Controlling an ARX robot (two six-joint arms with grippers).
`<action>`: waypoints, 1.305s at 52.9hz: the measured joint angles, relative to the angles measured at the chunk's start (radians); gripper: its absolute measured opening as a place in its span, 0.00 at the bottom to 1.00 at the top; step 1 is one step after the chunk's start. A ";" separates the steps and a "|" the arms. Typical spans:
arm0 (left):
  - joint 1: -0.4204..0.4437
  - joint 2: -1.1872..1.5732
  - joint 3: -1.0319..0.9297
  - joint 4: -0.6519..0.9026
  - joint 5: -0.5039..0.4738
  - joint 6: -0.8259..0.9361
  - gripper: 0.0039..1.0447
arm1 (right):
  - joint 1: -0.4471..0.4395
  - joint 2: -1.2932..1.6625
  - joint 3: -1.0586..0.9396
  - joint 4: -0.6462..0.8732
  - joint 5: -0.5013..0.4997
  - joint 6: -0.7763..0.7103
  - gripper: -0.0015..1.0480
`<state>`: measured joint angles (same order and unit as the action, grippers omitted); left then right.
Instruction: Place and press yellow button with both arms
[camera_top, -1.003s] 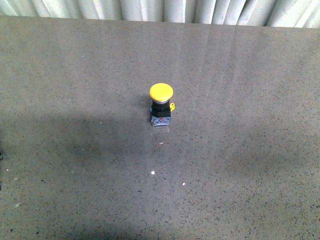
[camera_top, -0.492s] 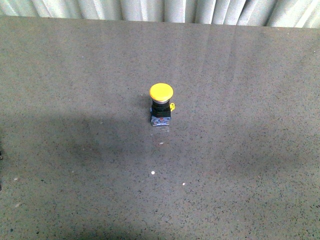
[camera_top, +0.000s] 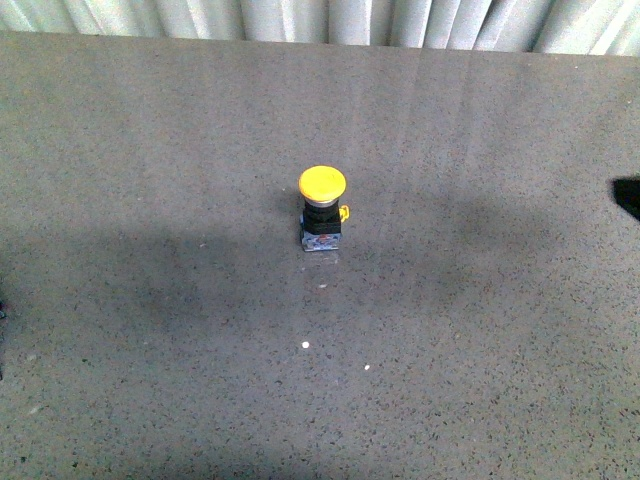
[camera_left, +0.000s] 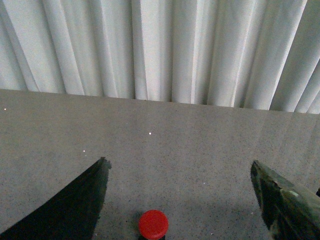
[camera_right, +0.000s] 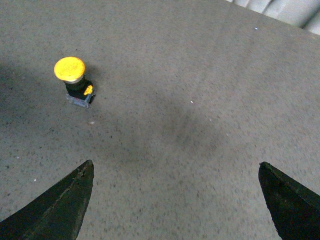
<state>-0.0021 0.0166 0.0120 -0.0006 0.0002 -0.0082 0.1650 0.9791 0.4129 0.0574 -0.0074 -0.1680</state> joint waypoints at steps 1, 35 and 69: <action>0.000 0.000 0.000 0.000 0.000 0.000 0.89 | 0.017 0.051 0.021 0.024 0.013 -0.007 0.91; 0.000 0.000 0.000 0.000 0.000 0.002 0.91 | 0.319 0.809 0.599 0.006 0.116 0.148 0.27; 0.000 0.000 0.000 0.000 0.000 0.002 0.91 | 0.312 0.899 0.632 -0.001 0.116 0.177 0.01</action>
<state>-0.0021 0.0166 0.0120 -0.0006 0.0002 -0.0063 0.4767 1.8778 1.0451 0.0563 0.1089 0.0093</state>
